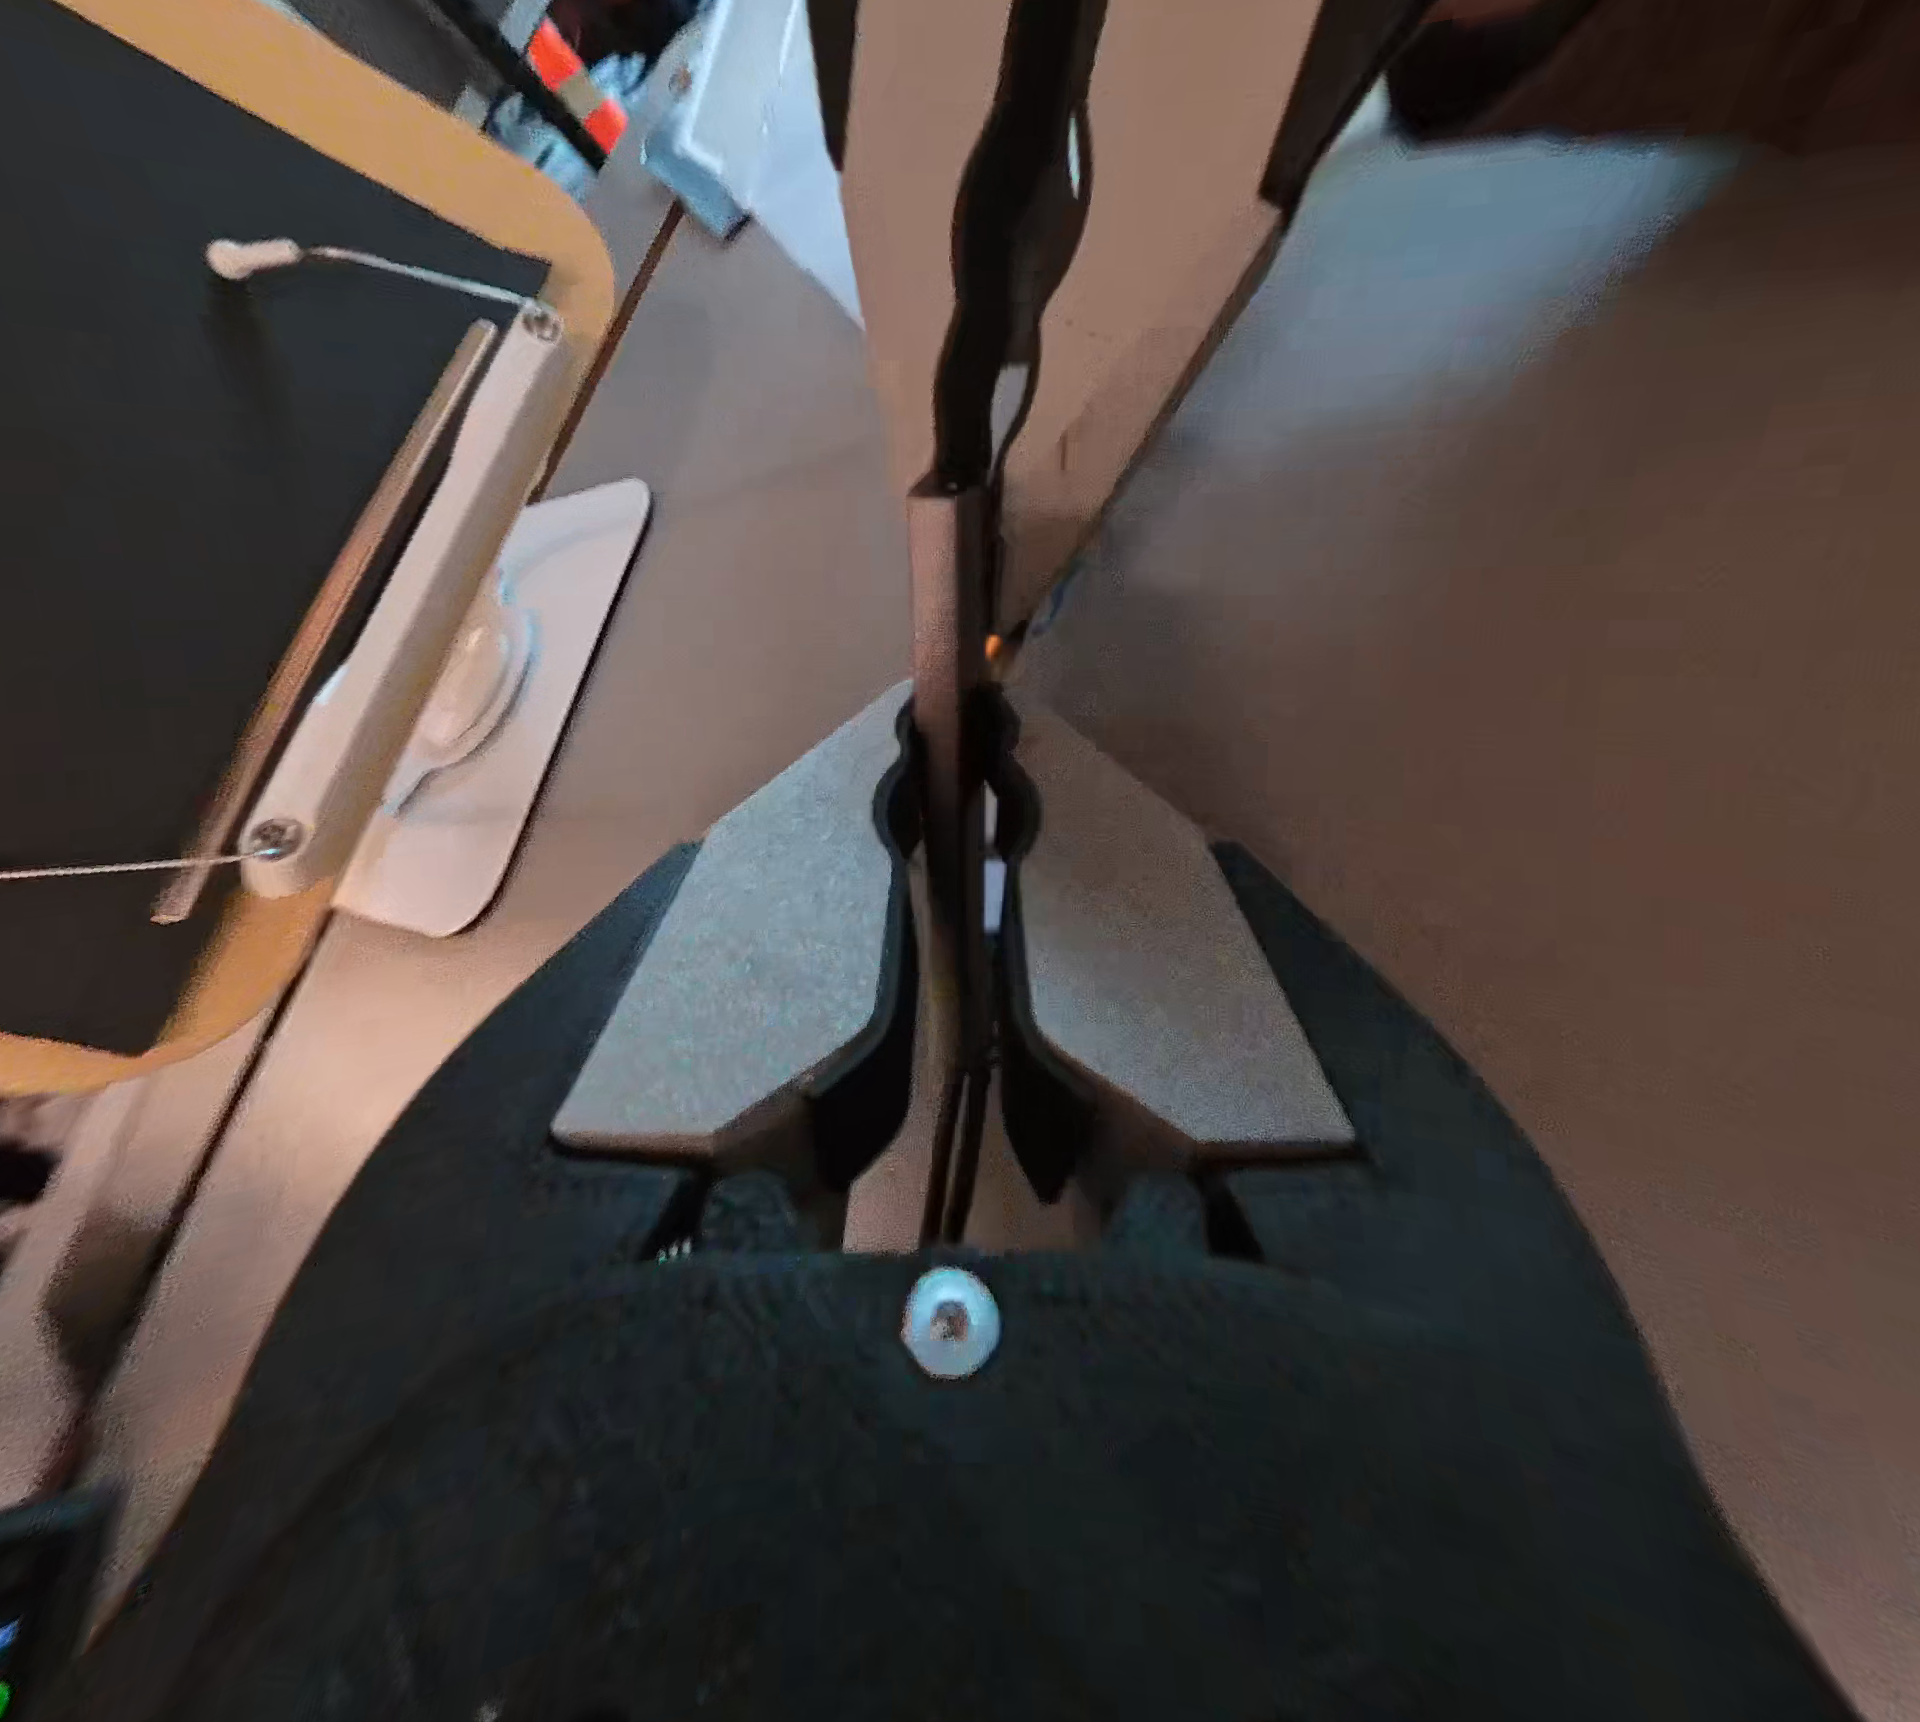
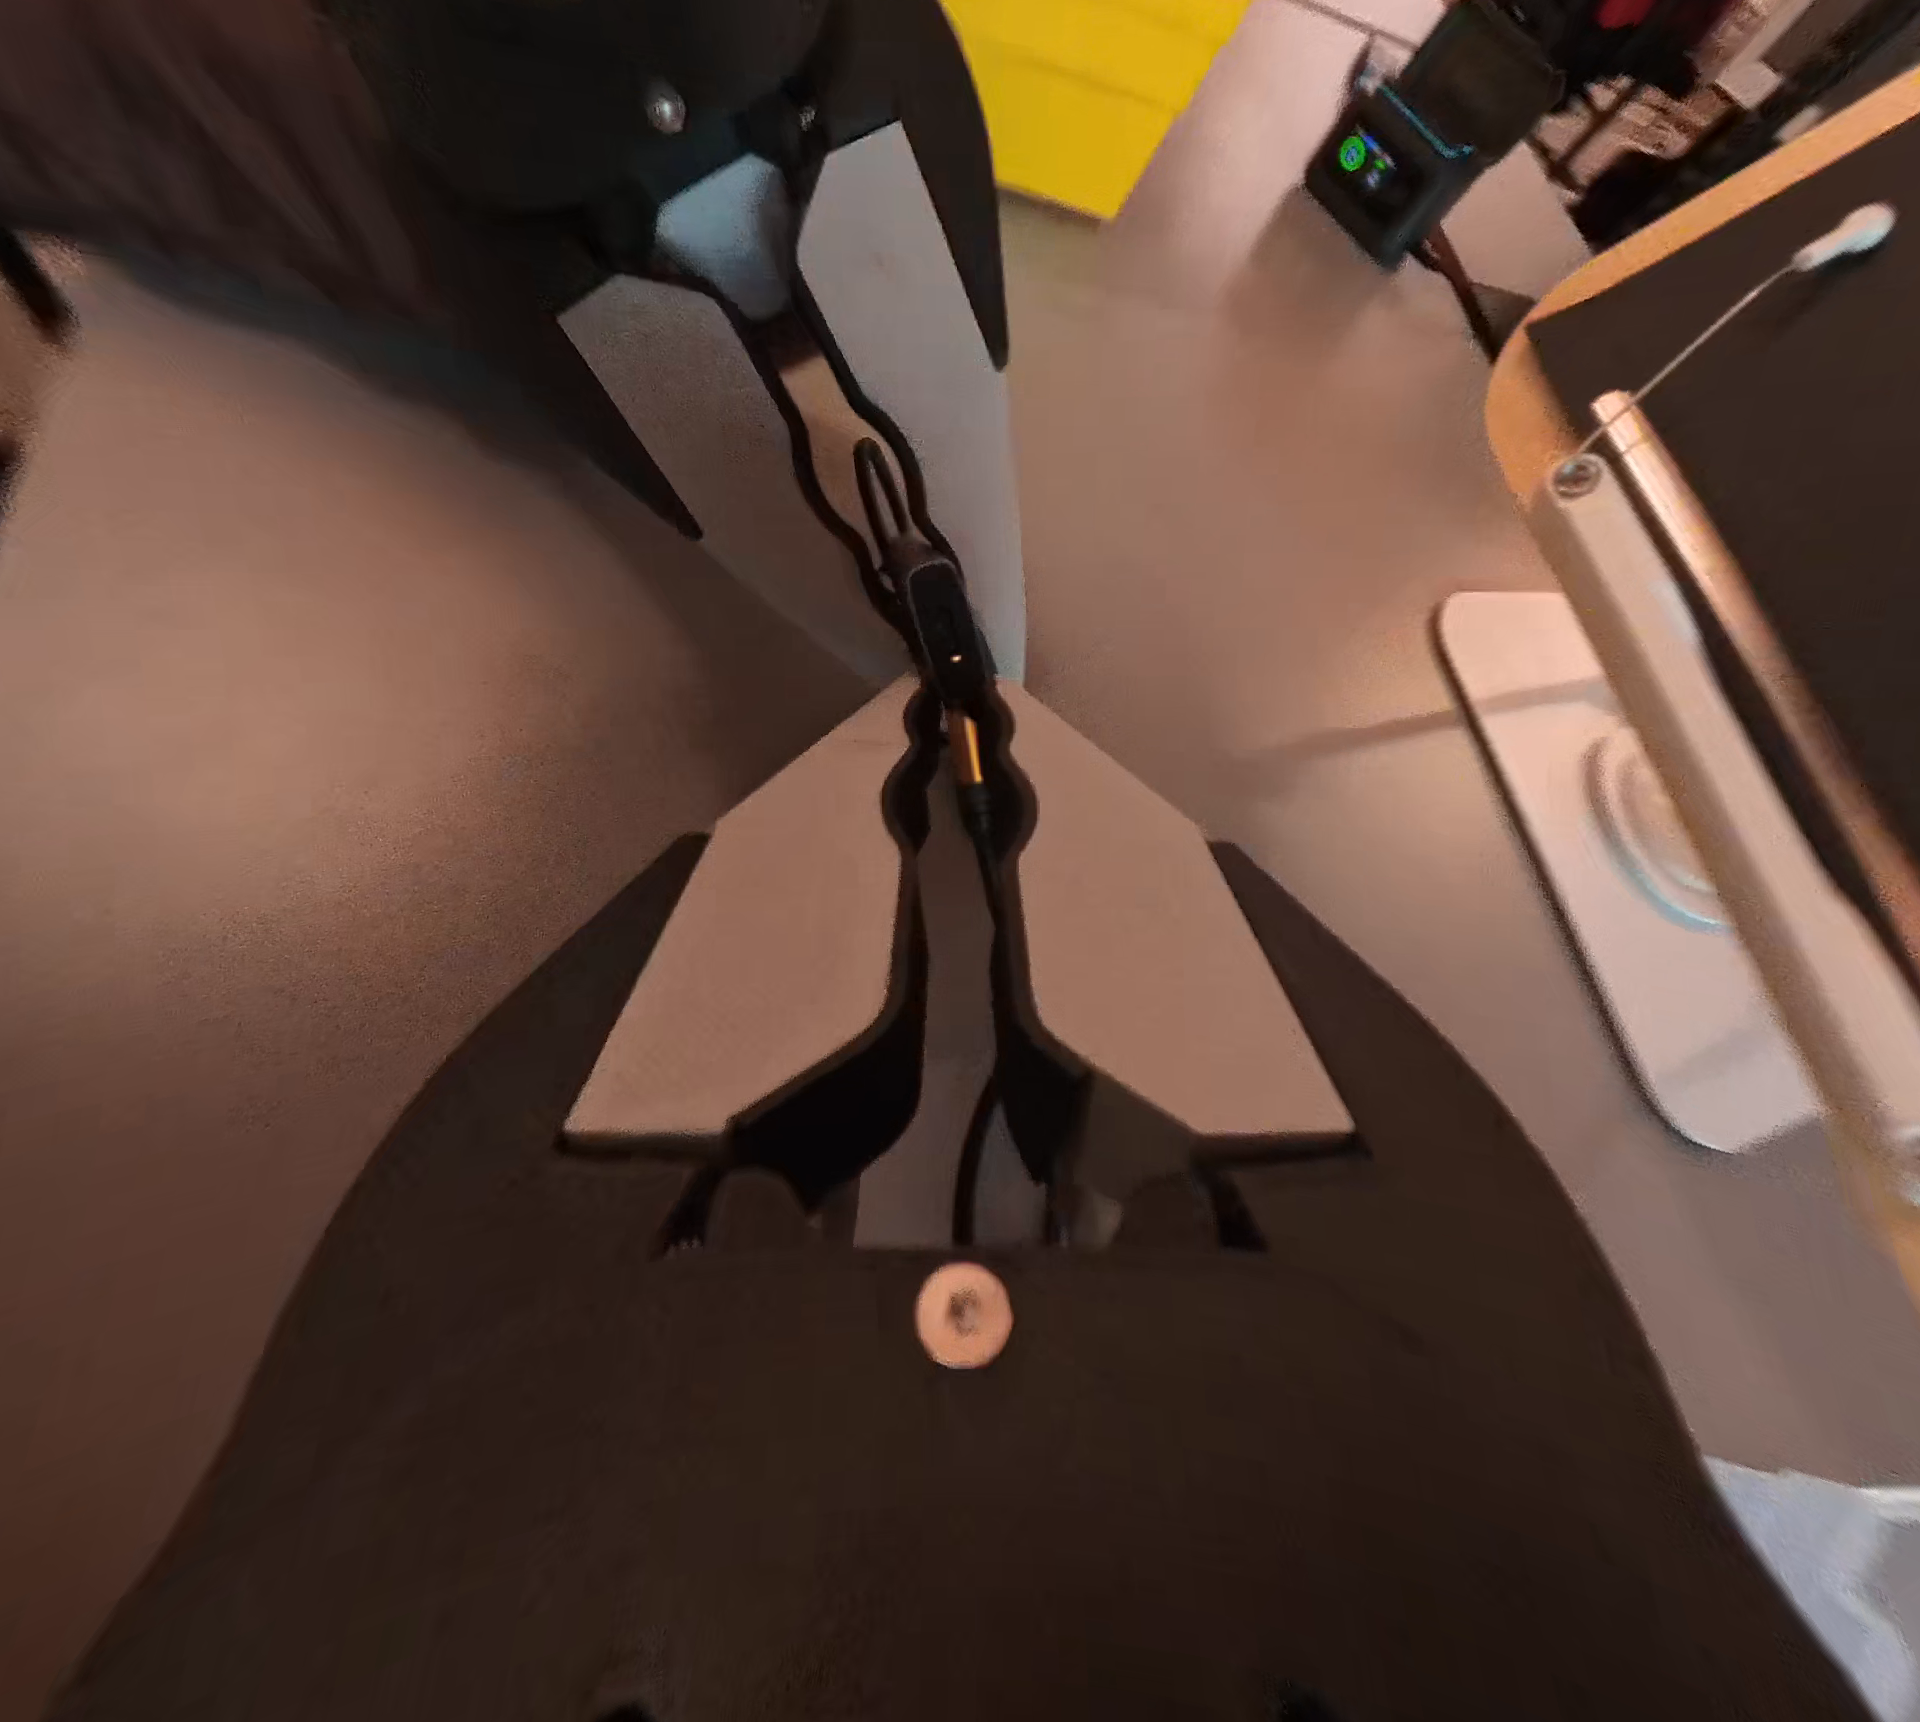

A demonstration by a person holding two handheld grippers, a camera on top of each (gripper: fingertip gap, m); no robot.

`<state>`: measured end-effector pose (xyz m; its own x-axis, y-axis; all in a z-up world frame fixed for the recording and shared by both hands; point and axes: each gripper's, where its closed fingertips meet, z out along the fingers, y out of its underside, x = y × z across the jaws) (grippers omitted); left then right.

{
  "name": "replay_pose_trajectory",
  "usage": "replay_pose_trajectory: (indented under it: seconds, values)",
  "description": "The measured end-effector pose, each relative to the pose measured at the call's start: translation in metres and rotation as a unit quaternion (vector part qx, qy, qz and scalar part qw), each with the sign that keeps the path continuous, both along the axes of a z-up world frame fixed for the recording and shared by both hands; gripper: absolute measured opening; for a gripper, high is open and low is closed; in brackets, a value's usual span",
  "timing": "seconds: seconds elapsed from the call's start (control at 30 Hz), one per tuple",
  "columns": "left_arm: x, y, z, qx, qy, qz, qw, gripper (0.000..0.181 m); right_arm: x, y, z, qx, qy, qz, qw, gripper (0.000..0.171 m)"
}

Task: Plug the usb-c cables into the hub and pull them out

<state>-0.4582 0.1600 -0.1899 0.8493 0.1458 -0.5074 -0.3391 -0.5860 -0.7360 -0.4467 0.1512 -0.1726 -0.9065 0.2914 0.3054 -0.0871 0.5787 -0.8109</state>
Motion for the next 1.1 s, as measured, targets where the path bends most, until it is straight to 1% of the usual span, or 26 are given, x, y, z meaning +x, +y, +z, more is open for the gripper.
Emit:
replay_pose_trajectory:
  seconds: [0.1,0.2,0.27,0.3,0.33,0.37,0.4,0.43,0.47,0.5,0.57,0.63,0.77,0.83,0.93,1.1]
  values:
    - [-0.008,-0.006,-0.013,-0.051,0.032,0.026,0.998,0.007,-0.005,-0.004,-0.009,0.080,0.063,-0.023,0.995,0.003]
    - [-0.009,-0.006,-0.014,-0.049,0.022,0.024,0.998,0.007,-0.006,-0.004,-0.012,0.110,0.087,-0.025,0.990,0.003]
    - [-0.009,-0.006,-0.017,-0.062,0.036,0.024,0.997,0.006,-0.005,-0.002,-0.014,0.129,0.097,-0.025,0.987,0.003]
    - [-0.009,-0.006,-0.018,-0.069,0.043,0.024,0.996,0.006,-0.005,-0.001,-0.016,0.141,0.098,-0.029,0.985,0.000]
    - [-0.009,-0.007,-0.015,-0.069,0.054,0.026,0.996,0.006,-0.015,0.016,-0.026,0.199,0.101,-0.070,0.972,0.000]
    - [-0.006,-0.007,-0.004,-0.046,0.061,0.019,0.997,0.006,-0.028,0.041,-0.044,0.281,0.104,-0.112,0.948,0.001]
    - [-0.005,-0.010,0.010,-0.014,0.056,0.023,0.998,0.006,-0.028,0.051,-0.062,0.313,0.086,-0.105,0.940,0.001]
    - [-0.005,-0.015,0.021,0.022,0.044,0.023,0.999,0.006,-0.019,0.041,-0.069,0.287,0.056,-0.069,0.954,0.002]
    - [-0.004,-0.019,0.028,0.056,0.019,0.012,0.998,0.006,-0.008,0.024,-0.062,0.234,0.038,-0.038,0.971,0.001]
    - [-0.004,-0.022,0.032,0.082,-0.003,0.000,0.997,0.006,-0.001,0.007,-0.046,0.173,0.035,-0.022,0.984,0.001]
    - [-0.017,-0.029,0.040,0.114,-0.013,0.021,0.993,0.006,-0.003,-0.009,-0.016,0.087,0.046,-0.028,0.995,0.002]
    - [-0.028,-0.033,0.038,0.120,-0.013,0.048,0.991,0.006,-0.013,-0.005,-0.003,0.063,0.073,-0.053,0.994,0.002]
    - [-0.040,-0.033,0.020,0.062,0.032,0.089,0.994,0.006,-0.029,0.017,0.003,0.052,0.123,-0.108,0.985,0.002]
    - [-0.038,-0.027,0.011,0.042,0.046,0.090,0.994,0.006,-0.033,0.020,0.011,0.036,0.144,-0.126,0.981,0.002]
    - [-0.036,-0.019,0.000,0.025,0.044,0.084,0.995,0.006,-0.035,0.024,0.028,0.002,0.166,-0.151,0.974,0.002]
    - [-0.039,-0.019,-0.002,0.038,0.037,0.086,0.995,0.006,-0.035,0.046,0.063,-0.052,0.223,-0.206,0.951,0.002]
